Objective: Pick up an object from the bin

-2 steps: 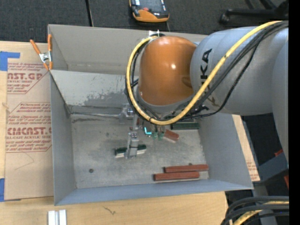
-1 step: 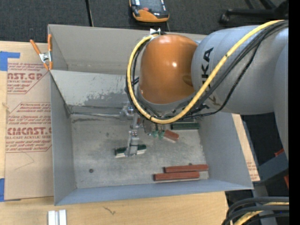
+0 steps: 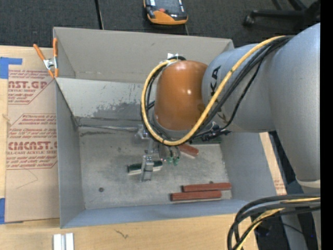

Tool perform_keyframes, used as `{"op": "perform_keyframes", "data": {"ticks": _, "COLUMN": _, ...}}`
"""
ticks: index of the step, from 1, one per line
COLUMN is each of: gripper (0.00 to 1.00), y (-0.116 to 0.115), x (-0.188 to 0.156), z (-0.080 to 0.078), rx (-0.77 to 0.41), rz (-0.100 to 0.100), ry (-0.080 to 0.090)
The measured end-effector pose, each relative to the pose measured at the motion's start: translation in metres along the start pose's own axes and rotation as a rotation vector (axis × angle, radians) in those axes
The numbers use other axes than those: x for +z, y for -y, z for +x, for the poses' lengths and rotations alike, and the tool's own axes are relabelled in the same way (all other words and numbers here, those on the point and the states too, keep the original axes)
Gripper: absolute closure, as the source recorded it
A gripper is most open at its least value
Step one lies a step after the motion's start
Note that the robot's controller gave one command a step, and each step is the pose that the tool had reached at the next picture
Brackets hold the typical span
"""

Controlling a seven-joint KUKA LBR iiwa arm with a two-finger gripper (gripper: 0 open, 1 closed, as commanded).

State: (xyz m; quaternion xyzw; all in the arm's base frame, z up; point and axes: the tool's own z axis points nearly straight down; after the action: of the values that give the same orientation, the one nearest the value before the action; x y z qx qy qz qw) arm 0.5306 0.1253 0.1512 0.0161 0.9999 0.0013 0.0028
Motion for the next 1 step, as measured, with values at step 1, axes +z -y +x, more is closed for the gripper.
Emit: {"op": "perform_keyframes", "data": {"ticks": 1, "gripper": 0.00, "y": 0.0132, "x": 0.0236, "z": -0.0027, "rx": -0.020, "rz": 0.003, "ry": -0.010}}
